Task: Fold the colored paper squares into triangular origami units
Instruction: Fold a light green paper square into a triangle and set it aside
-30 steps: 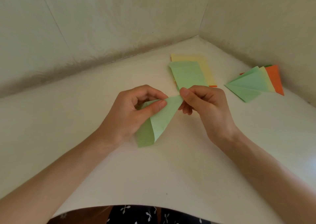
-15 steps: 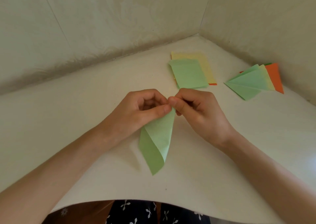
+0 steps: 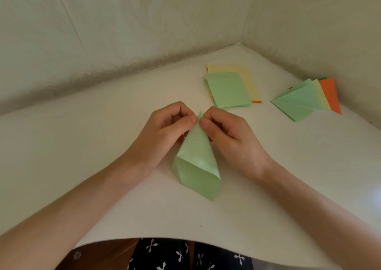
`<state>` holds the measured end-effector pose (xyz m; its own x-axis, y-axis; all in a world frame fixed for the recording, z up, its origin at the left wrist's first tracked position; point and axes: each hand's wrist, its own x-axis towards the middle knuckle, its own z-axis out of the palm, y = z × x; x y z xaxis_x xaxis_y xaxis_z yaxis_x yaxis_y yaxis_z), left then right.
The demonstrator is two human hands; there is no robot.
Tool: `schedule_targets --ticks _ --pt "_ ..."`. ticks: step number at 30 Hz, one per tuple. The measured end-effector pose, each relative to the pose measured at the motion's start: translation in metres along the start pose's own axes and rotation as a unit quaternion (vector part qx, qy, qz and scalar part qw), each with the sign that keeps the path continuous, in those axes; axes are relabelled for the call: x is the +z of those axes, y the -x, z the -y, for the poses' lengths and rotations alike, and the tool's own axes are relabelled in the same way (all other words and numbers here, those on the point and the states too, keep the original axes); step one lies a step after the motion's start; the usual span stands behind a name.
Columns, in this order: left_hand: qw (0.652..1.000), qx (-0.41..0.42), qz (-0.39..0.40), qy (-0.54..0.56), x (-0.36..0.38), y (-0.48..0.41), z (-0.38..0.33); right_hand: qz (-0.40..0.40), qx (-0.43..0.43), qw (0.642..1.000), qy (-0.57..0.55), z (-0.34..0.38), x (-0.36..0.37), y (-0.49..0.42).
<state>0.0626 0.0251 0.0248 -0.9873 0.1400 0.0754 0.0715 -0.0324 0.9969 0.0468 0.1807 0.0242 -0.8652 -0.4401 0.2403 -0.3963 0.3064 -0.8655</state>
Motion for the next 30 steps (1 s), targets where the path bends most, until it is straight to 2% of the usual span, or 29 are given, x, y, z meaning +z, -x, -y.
schedule_targets --ticks 7,13,17,23,30 --pt "0.994 0.071 -0.017 -0.084 0.0 -0.001 0.001 -0.001 0.015 1.0 0.028 -0.001 0.001 0.0" --pt "0.958 0.121 -0.192 -0.178 0.003 -0.003 0.012 0.02 0.018 0.999 0.029 0.001 0.006 -0.001" --pt "0.926 0.16 -0.244 -0.238 0.004 -0.001 0.012 0.027 0.005 0.999 0.041 0.003 0.007 -0.001" --pt "0.906 0.15 -0.313 -0.242 -0.007 -0.007 0.013 0.034 0.007 0.997 0.063 0.005 0.006 0.002" --pt "0.908 0.111 -0.305 -0.265 -0.008 -0.009 0.013 0.044 0.041 0.994 0.096 0.006 0.004 -0.001"
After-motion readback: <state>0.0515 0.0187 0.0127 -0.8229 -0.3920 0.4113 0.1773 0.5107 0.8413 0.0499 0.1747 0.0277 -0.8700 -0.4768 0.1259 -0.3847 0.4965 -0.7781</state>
